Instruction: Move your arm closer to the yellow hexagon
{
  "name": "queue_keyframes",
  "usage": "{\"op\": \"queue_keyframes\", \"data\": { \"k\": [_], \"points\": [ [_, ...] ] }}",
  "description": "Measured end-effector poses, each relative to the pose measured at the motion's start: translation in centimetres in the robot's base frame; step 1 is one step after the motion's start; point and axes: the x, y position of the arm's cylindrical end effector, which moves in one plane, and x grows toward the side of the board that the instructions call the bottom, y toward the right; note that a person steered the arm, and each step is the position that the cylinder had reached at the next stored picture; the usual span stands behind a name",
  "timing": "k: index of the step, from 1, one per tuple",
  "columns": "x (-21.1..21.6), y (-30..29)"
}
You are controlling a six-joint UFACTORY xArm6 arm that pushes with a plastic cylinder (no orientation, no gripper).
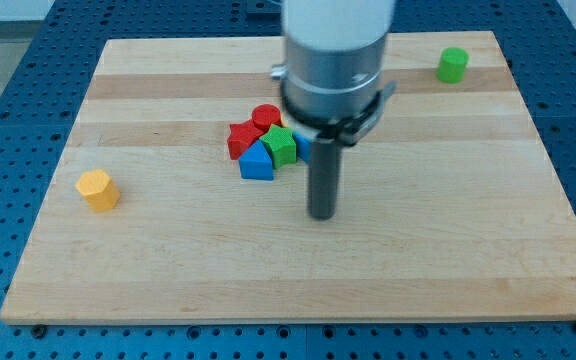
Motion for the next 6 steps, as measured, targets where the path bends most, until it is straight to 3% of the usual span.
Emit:
{"op": "queue_keyframes", "data": {
  "k": [5,6],
  "points": [
    [1.1,-29.5],
    [-0.4,-30.7]
  ]
}}
